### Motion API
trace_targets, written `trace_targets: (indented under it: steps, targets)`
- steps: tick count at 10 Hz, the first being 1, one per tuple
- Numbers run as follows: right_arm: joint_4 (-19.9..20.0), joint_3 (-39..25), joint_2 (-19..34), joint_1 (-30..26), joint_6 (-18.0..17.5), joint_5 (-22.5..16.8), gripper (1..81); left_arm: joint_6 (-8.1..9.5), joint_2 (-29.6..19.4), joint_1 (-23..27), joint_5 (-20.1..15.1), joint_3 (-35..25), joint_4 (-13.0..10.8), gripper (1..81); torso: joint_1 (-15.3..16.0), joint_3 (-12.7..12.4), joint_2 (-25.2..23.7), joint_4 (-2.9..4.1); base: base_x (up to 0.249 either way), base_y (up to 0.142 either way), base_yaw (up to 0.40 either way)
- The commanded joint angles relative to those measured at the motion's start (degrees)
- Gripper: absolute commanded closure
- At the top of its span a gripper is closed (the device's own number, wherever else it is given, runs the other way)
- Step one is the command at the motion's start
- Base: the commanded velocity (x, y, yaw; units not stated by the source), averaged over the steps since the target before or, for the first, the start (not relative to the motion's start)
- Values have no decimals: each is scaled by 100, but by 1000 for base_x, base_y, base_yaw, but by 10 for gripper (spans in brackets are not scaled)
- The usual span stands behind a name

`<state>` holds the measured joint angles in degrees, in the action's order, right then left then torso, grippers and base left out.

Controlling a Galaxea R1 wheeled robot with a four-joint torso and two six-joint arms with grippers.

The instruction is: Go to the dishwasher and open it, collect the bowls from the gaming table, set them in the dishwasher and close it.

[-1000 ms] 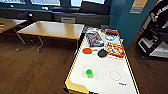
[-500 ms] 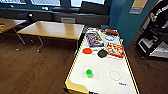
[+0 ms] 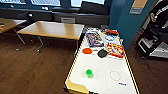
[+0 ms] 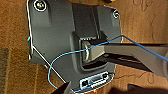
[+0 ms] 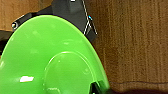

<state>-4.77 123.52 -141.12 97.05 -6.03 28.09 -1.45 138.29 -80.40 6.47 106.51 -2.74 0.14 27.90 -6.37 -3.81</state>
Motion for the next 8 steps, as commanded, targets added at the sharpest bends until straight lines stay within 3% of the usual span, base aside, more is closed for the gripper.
trace_targets:
  steps: [1, 4, 8]
  targets:
    - [-165, 84, 169, 82, 6, -357, 811, 259, -1740, 492, -138, -1858, 63, 10, 0, 0, 0, 0, 0, 0, 0]
    - [-183, 163, 116, 65, 6, -357, 811, 611, -2824, 1003, -138, -3022, 63, 10, 0, 0, 0, 0, 0, 0, 0]
    - [-183, 216, 55, 13, -3, -374, 811, 1516, -3782, 1969, -146, -3962, 63, 10, 0, 0, 0, 0, 0, 0, 0]
